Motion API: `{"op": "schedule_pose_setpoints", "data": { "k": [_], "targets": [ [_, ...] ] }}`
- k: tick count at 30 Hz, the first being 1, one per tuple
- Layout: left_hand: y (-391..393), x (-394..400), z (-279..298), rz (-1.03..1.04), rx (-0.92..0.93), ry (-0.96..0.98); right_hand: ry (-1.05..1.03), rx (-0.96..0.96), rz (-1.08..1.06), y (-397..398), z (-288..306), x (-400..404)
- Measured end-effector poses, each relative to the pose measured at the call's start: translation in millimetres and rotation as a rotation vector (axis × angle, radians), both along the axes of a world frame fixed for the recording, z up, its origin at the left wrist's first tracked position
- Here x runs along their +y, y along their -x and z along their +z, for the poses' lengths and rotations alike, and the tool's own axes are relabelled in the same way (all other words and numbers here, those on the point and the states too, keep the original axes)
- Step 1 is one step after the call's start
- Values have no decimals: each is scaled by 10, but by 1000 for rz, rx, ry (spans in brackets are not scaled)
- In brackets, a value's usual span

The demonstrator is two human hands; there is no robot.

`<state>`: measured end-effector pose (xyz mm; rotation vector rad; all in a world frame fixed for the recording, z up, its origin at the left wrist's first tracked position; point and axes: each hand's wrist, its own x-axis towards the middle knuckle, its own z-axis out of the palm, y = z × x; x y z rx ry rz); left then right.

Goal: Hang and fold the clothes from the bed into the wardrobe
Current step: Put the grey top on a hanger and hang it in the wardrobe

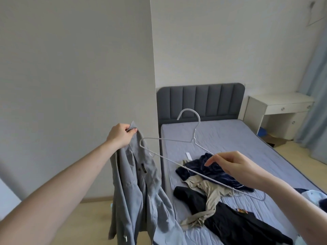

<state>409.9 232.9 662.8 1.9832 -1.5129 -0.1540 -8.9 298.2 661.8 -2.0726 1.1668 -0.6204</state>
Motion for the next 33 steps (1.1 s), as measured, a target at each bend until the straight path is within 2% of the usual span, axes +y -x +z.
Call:
{"op": "schedule_pose_setpoints", "data": {
  "k": [8,13,16,22,25,27,30,31,33],
  "targets": [
    [347,131,270,-171,25,157,-3,-38,-47,-200,-164,38],
    [539,218,459,-220,214,209,-43,-123,-122,-379,-333,78],
    [789,351,531,-298,271,241,-165,-254,-106,-621,-408,121],
    [1069,691,578,-460,347,368,-167,-429,-304,-708,-527,19],
    [1127,916,578,-643,353,306,-136,-532,-325,-607,-637,41],
    [1149,1041,491,-765,187,266,-55,-590,-301,-572,-671,72],
    [1045,1144,394,-720,-360,155,59,-643,-267,-549,-634,124],
    [990,1156,394,-699,-481,96,83,-661,-253,-545,-599,142],
    [919,1171,459,-704,-537,-3,117,-679,-237,-539,-522,168]
  ]
}}
